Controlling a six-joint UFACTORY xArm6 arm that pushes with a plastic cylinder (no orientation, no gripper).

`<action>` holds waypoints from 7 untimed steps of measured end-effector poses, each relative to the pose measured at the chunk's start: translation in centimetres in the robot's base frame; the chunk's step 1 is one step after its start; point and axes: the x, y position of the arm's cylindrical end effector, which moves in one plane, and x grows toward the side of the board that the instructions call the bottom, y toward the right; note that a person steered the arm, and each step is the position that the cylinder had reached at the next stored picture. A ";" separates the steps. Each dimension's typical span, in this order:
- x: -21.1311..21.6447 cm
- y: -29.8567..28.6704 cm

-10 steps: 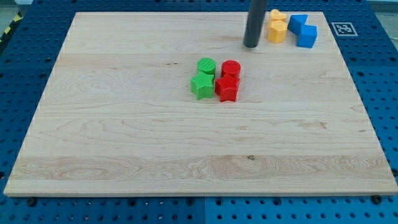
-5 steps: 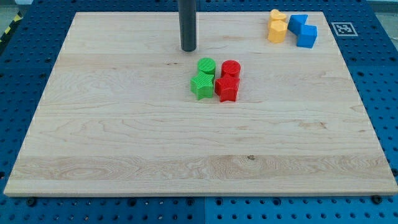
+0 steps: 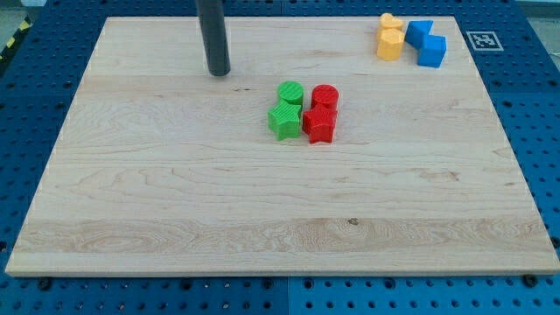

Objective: Move your arm towards the center left

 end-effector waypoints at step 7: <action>3.4 -3.6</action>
